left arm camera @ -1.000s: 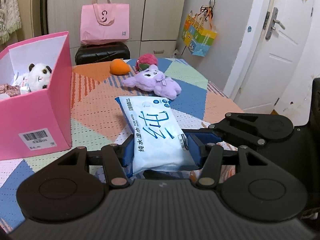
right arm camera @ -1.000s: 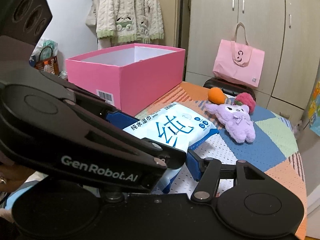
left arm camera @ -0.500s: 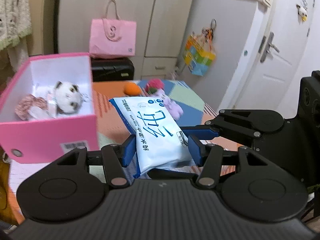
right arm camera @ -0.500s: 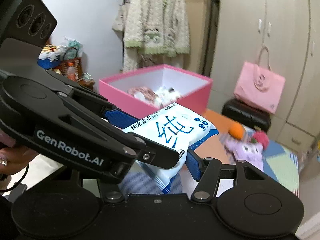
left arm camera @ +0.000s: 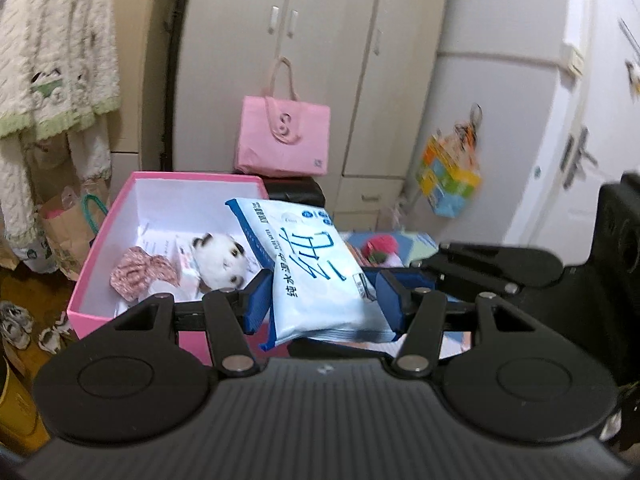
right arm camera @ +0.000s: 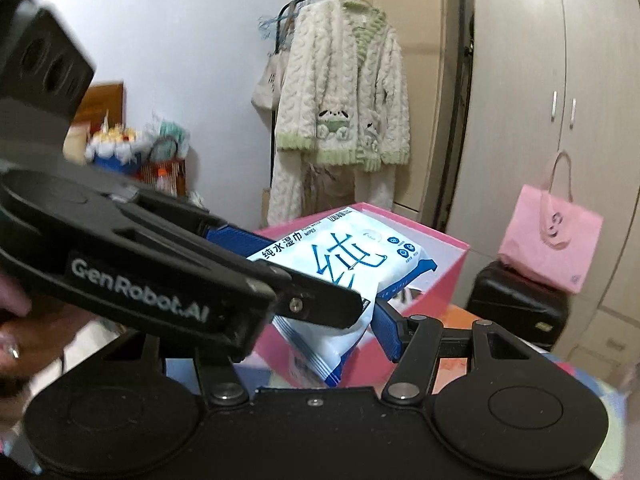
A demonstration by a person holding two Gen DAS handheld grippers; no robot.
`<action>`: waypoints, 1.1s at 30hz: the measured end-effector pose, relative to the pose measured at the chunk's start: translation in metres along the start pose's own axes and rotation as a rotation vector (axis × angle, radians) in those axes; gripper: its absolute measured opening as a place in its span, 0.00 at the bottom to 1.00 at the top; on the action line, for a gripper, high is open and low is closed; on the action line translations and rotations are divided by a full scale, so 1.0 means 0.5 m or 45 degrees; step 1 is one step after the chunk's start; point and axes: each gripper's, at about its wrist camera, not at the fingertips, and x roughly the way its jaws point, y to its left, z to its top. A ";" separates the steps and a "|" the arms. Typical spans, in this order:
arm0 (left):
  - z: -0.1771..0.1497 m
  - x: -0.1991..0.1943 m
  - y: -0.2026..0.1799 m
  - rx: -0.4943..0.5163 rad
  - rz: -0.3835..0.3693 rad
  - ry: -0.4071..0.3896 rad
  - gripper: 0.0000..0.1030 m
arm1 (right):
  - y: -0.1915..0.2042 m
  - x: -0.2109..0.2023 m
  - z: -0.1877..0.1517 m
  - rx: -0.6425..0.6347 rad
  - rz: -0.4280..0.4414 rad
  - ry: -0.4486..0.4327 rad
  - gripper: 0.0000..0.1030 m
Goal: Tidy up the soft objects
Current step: 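Lift the wipes pack with the left tool and carry it over the pink box, then open the left tool to drop the wipes pack into the box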
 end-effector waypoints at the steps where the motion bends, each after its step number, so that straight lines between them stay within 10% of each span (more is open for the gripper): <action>1: 0.005 0.008 0.009 -0.006 0.006 -0.012 0.52 | -0.004 0.013 0.005 0.006 0.007 -0.005 0.63; 18: 0.027 0.153 0.192 -0.259 0.109 0.033 0.52 | -0.093 0.262 0.063 0.101 0.222 0.174 0.63; 33: 0.010 0.191 0.214 -0.292 0.071 0.130 0.52 | -0.102 0.309 0.053 0.024 0.235 0.313 0.63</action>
